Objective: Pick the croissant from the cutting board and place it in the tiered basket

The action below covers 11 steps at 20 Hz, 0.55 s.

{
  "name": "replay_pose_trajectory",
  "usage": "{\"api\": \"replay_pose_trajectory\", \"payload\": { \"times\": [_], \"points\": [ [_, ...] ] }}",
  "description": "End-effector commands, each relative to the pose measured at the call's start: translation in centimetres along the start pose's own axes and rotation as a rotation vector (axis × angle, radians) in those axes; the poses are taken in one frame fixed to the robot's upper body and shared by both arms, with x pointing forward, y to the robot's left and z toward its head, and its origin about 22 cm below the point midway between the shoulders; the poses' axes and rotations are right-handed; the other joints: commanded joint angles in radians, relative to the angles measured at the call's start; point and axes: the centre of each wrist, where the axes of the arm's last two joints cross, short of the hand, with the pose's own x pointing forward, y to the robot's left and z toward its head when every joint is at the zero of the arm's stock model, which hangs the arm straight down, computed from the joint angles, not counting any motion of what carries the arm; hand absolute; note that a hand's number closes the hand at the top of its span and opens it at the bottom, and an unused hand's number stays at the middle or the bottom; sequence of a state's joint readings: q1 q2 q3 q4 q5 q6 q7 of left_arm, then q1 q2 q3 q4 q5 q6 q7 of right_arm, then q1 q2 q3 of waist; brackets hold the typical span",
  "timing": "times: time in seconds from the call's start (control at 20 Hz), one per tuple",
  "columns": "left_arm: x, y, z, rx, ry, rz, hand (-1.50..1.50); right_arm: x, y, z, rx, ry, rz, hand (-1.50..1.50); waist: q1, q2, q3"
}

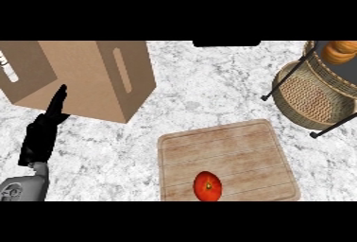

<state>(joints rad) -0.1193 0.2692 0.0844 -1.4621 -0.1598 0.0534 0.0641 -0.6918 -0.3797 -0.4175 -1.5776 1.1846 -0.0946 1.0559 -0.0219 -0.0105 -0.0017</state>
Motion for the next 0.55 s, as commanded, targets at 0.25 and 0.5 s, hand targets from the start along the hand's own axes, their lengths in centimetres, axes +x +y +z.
{"api": "replay_pose_trajectory", "payload": {
  "times": [0.25, 0.5],
  "points": [
    [-0.2, 0.9, -0.1, 0.054, 0.007, 0.005, 0.0, -7.2, -9.0, 3.8, 0.04, 0.11, -0.057, -1.5, -0.03, -0.004, 0.001],
    [-0.6, 0.7, 0.9, 0.061, 0.0, -0.012, 0.0, -12.1, -14.1, 7.0, 0.028, 0.078, -0.142, -1.5, -0.025, -0.003, 0.002]
  ]
}}
